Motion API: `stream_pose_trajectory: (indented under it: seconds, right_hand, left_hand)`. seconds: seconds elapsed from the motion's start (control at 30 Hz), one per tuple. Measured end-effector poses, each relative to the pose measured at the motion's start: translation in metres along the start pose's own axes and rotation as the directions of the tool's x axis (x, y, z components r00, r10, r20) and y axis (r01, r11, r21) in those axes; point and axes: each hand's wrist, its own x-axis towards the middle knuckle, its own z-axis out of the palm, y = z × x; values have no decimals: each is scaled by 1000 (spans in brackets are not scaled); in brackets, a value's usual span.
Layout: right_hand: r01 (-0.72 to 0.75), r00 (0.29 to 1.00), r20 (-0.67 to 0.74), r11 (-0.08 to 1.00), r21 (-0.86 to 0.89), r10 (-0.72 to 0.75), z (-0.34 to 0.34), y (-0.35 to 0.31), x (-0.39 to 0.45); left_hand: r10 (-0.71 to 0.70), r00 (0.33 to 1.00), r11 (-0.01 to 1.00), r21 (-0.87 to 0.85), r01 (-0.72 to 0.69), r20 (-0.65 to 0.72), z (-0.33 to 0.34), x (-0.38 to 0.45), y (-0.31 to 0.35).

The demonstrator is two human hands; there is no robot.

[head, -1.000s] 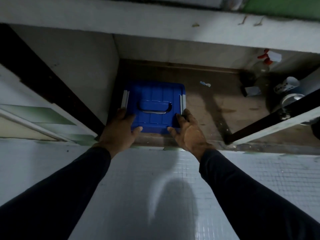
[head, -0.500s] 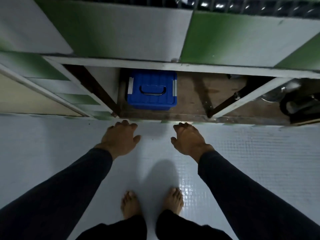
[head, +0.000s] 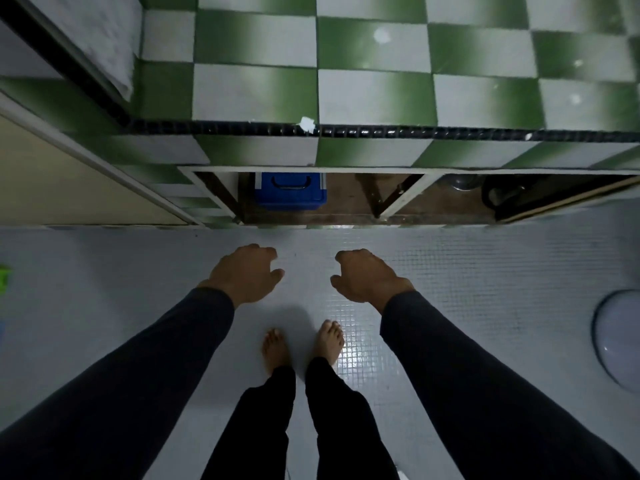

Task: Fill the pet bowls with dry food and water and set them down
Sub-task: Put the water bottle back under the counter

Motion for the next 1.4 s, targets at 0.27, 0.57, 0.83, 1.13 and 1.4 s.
stream_pose_trajectory:
  seconds: [0.27,0.57,0.83,1.13,1.4]
  right_hand:
    - [-42,997,-60,999,3,42,-67,-25,-95]
    - [-114,962,-246,993,40,120,-144,-38,-152]
    - [-169,899,-397,982,82,187,-191,-18,-189]
    - [-223,830,-475,955,196,291,-226,30,-239]
    - [-270,782,-499,925,268,373,-256,113,-265]
  left_hand:
    - [39,997,993,110,-45,60,-75,-78,19]
    - [169,978,959,248,-134,-124,-173,-132,50]
    - [275,943,919,340,-199,-189,-234,-147,105]
    - [407,881,856,438,-275,-241,-267,-141,171]
    - [490,849,794,503,-340,-200,-281,-110,271]
